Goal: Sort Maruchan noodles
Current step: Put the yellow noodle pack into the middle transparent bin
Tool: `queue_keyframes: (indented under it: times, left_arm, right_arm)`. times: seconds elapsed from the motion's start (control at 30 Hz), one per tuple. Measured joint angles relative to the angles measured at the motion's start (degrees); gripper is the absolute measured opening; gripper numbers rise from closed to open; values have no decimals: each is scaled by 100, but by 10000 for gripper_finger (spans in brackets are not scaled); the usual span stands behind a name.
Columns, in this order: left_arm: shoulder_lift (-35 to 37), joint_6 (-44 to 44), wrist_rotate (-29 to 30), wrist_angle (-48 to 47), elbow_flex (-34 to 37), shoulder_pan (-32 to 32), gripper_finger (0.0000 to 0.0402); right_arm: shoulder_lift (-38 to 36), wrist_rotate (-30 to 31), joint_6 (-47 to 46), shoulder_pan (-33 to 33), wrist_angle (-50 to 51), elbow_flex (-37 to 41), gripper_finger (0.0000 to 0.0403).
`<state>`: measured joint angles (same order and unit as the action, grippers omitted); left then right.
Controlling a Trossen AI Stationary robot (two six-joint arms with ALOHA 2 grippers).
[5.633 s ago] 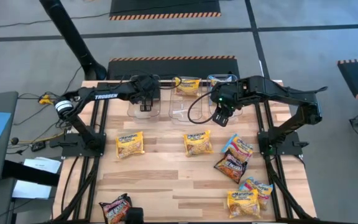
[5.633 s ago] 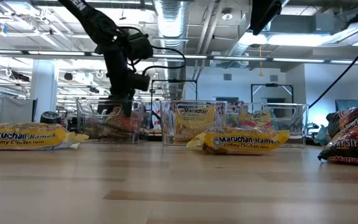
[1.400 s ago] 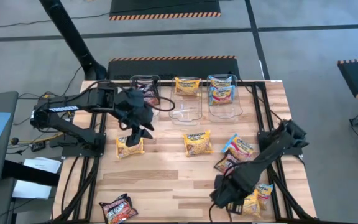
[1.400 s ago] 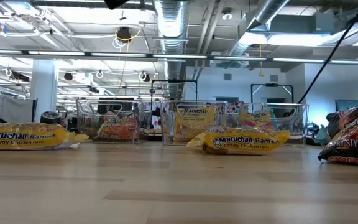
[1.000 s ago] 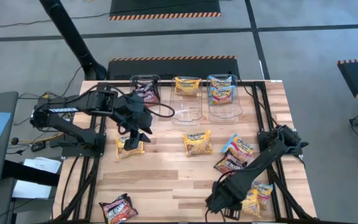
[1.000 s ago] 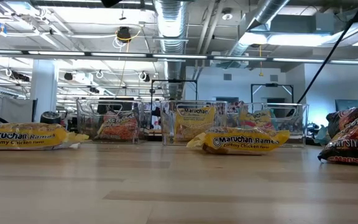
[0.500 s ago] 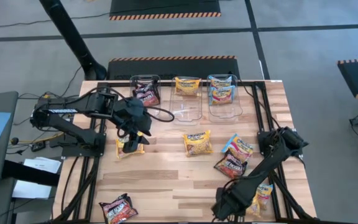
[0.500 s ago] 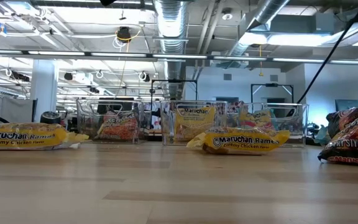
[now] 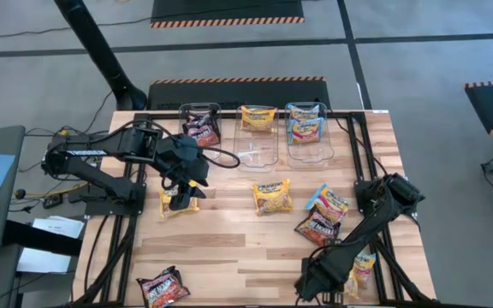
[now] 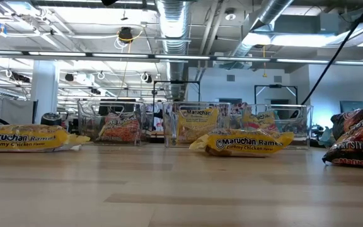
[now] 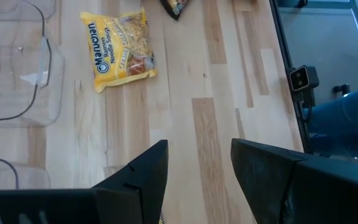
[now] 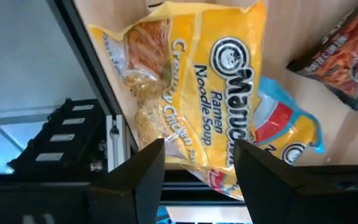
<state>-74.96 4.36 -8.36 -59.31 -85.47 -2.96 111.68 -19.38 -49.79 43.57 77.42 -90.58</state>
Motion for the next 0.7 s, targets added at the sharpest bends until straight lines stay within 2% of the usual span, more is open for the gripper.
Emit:
queue_keyframes:
  times: [0.4, 0.5, 0.7]
  left_arm:
    - [0, -19, 2, -55, 0, 2, 162]
    - [0, -17, 2, -67, 0, 2, 162]
    - [0, 11, 2, -155, 0, 2, 162]
  right_arm:
    - [-171, 47, 1158, -637, 248, 86, 214]
    - [-402, 15, 1277, -797, 151, 507, 214]
    - [-1228, -390, 1227, -1097, -727, 1451, 214]
